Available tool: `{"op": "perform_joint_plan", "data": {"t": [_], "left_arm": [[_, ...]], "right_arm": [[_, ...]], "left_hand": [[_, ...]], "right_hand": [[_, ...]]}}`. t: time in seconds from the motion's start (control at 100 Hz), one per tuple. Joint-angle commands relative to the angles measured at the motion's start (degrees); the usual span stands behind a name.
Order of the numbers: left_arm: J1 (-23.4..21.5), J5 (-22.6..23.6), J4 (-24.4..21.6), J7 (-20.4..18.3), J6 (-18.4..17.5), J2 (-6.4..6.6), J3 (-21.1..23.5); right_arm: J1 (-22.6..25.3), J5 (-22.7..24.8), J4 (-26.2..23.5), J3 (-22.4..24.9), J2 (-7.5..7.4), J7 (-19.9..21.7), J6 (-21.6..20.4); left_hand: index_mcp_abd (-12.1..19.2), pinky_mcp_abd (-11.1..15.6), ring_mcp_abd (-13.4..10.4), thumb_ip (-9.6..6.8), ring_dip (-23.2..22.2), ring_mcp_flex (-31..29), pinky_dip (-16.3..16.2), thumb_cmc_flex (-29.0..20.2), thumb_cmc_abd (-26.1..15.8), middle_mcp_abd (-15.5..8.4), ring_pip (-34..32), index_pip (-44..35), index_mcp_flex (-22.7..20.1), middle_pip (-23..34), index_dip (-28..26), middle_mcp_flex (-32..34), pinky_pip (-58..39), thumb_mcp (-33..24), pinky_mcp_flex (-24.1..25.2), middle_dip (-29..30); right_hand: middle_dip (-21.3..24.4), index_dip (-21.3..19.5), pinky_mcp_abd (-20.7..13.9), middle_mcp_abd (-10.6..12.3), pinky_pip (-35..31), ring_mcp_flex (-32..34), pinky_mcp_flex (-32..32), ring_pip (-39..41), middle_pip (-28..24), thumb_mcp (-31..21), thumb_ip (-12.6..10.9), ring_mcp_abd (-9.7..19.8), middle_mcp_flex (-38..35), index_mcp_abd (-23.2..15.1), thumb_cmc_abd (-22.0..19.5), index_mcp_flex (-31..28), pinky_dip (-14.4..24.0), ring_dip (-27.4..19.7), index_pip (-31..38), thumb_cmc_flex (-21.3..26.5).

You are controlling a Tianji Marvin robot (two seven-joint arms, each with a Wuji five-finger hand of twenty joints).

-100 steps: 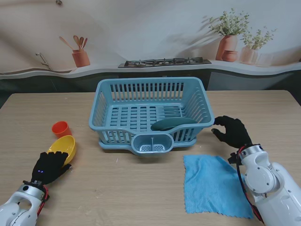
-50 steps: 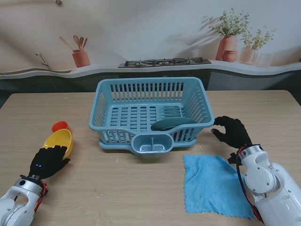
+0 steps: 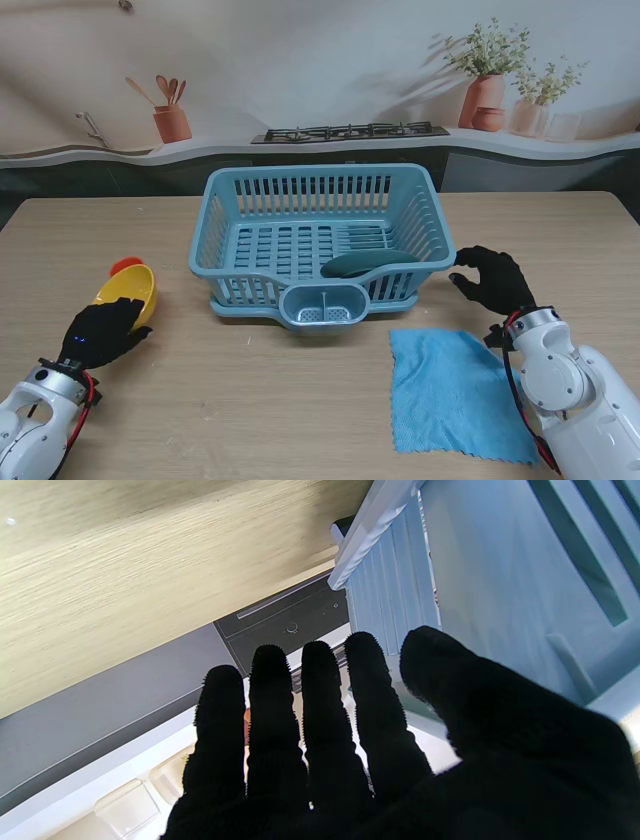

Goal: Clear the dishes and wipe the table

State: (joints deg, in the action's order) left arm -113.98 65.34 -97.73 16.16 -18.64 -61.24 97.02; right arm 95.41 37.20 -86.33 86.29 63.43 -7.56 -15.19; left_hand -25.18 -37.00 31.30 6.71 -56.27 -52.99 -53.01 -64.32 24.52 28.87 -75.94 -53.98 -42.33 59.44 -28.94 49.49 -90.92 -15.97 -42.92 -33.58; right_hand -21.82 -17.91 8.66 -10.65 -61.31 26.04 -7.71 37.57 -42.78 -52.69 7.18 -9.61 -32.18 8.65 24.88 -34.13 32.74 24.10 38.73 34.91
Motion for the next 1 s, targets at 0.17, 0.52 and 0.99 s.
{"op": "perform_joint_plan", "data": {"t": [0.17,0.52,0.99], "left_arm": [[1.8,-3.0,-2.5,-3.7,-2.7,-0.31,0.9],[3.3,-5.7,-5.3,-6.9,-4.7,-0.45,1.7],[7.3,-11.4,-8.2,-13.3,-10.0,-0.28,3.8]], "right_arm": [[0.2,0.0,-0.1,0.1,0.18,0.6,-0.6],[0.3,-0.3,-0.2,0.2,0.26,0.4,-0.6],[0.3,-0.3,-0.2,0.3,0.14,0.9,-1.1]], "left_hand": [[6.8,0.6,1.5,-0.93,-0.9,-3.4,-1.4,-5.1,-3.1,4.0,-3.2,-0.9,-2.1,1.6,-0.8,1.3,-5.7,-11.3,-2.9,-1.6],[7.1,0.7,1.3,-0.91,-1.0,-3.5,-1.3,-4.9,-3.0,3.9,-3.4,-1.0,-2.2,1.8,-0.9,1.4,-5.9,-11.3,-3.0,-1.7],[7.2,1.2,1.0,-0.93,-1.0,-3.6,-1.2,-4.8,-2.7,4.0,-3.5,-0.9,-2.5,1.8,-1.0,1.5,-6.3,-11.8,-3.1,-1.7]], "right_hand": [[0.4,-0.4,-1.8,0.9,0.7,-0.7,0.3,-0.5,0.7,-0.4,-2.0,1.4,1.0,-0.4,0.8,-0.2,0.8,-0.8,-0.3,-1.7],[0.4,-0.4,-1.7,1.0,0.7,-0.8,0.3,-0.5,0.7,-0.3,-2.0,1.4,0.9,-0.4,0.8,-0.2,0.8,-0.8,-0.3,-1.8],[0.4,-0.4,-1.6,0.9,0.7,-0.7,0.3,-0.5,0.8,-0.4,-2.0,1.3,0.9,-0.4,0.8,-0.2,0.9,-0.8,-0.4,-1.7]]}}
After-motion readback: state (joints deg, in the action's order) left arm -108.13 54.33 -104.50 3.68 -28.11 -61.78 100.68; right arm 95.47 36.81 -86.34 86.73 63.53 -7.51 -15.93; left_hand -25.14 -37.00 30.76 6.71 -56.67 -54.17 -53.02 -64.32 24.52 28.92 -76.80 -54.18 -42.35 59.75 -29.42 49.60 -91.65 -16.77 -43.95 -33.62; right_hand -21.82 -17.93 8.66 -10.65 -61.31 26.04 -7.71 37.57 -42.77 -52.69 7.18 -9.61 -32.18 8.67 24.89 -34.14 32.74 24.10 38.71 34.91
